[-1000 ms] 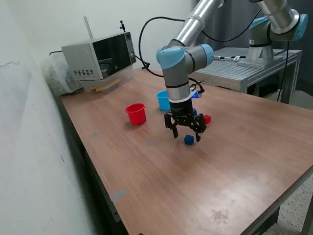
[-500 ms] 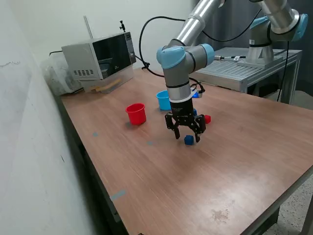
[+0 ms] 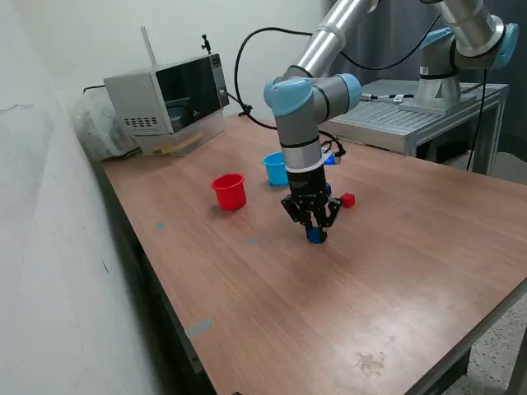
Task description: Place red objects in the red bin, and blue objects in the blue bin.
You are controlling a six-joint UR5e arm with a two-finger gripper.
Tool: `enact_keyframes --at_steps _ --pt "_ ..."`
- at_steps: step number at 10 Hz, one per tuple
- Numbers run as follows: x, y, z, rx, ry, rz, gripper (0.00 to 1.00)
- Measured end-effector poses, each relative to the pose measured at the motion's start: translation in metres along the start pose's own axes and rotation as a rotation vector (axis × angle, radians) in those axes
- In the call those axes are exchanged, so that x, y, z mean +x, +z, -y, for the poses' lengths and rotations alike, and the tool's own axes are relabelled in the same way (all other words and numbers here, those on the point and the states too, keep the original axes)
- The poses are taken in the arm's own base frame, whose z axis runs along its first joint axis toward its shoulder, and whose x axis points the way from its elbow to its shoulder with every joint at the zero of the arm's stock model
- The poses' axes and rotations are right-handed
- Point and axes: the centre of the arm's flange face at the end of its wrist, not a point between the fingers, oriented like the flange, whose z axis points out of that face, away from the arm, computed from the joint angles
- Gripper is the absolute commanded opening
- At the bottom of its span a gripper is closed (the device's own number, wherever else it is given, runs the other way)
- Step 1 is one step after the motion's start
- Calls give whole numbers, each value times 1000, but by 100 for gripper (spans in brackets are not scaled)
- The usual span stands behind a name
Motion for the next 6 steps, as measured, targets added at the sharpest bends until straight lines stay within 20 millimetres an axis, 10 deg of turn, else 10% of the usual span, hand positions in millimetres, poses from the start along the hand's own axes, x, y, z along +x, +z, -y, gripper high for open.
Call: enact_keyframes --at_steps 3,6 --pt "3 -17 7 -6 2 8 0" --pt "-14 -81 38 -36 40 42 0"
